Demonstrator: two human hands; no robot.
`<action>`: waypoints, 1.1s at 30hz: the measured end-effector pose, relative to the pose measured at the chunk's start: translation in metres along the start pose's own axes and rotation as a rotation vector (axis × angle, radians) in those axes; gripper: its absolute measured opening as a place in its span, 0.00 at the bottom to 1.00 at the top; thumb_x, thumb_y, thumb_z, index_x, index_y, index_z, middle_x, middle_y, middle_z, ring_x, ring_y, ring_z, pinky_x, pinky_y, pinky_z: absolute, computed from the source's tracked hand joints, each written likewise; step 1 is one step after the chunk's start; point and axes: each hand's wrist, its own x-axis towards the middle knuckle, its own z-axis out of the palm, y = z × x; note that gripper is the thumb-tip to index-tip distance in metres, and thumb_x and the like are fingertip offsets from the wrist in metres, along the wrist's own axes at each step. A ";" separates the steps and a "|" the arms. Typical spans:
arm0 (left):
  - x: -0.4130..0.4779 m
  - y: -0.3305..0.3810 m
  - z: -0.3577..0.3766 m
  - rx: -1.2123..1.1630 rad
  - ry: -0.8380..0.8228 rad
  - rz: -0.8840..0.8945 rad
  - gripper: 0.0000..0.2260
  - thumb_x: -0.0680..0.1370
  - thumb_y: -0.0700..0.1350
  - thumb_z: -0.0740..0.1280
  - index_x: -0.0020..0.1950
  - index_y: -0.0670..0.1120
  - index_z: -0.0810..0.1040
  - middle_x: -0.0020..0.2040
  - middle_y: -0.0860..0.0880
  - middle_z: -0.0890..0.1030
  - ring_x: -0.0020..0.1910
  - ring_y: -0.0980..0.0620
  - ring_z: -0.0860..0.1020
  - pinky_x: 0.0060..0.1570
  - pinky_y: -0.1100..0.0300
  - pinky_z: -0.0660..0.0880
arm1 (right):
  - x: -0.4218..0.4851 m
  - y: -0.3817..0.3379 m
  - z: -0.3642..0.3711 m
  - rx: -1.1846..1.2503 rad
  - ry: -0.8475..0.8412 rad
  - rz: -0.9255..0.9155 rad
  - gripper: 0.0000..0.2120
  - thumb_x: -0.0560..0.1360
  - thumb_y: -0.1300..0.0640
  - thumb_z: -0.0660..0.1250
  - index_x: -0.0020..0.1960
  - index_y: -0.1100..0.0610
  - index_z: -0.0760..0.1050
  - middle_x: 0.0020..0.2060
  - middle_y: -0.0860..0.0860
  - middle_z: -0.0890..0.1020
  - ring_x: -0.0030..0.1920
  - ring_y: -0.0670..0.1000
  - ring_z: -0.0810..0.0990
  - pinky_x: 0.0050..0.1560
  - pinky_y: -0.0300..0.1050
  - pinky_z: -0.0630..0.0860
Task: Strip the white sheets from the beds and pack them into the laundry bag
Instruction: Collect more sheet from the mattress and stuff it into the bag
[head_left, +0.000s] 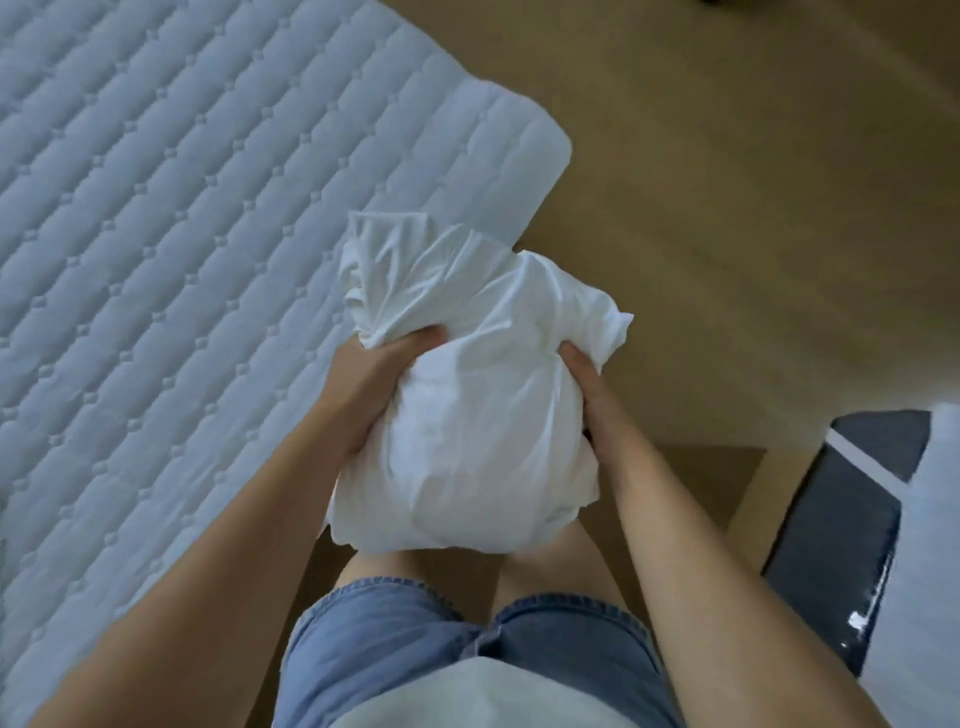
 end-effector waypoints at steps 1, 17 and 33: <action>-0.005 0.009 0.027 0.005 -0.035 0.006 0.25 0.62 0.53 0.78 0.58 0.53 0.78 0.48 0.58 0.81 0.46 0.60 0.80 0.44 0.64 0.75 | -0.009 -0.011 -0.026 0.003 0.022 -0.028 0.35 0.64 0.34 0.71 0.67 0.45 0.71 0.55 0.48 0.83 0.53 0.50 0.82 0.48 0.46 0.77; -0.027 0.120 0.430 0.306 -0.513 0.052 0.31 0.58 0.59 0.77 0.58 0.52 0.76 0.49 0.56 0.82 0.46 0.54 0.81 0.40 0.59 0.75 | -0.048 -0.115 -0.379 0.296 0.480 -0.250 0.18 0.72 0.40 0.68 0.58 0.46 0.75 0.48 0.46 0.83 0.44 0.45 0.82 0.37 0.38 0.73; 0.019 0.225 0.874 0.692 -0.975 0.103 0.24 0.64 0.59 0.77 0.57 0.54 0.79 0.51 0.55 0.84 0.49 0.54 0.83 0.52 0.53 0.78 | 0.022 -0.240 -0.692 0.731 0.841 -0.252 0.25 0.66 0.35 0.69 0.57 0.48 0.74 0.49 0.48 0.84 0.48 0.49 0.83 0.41 0.42 0.76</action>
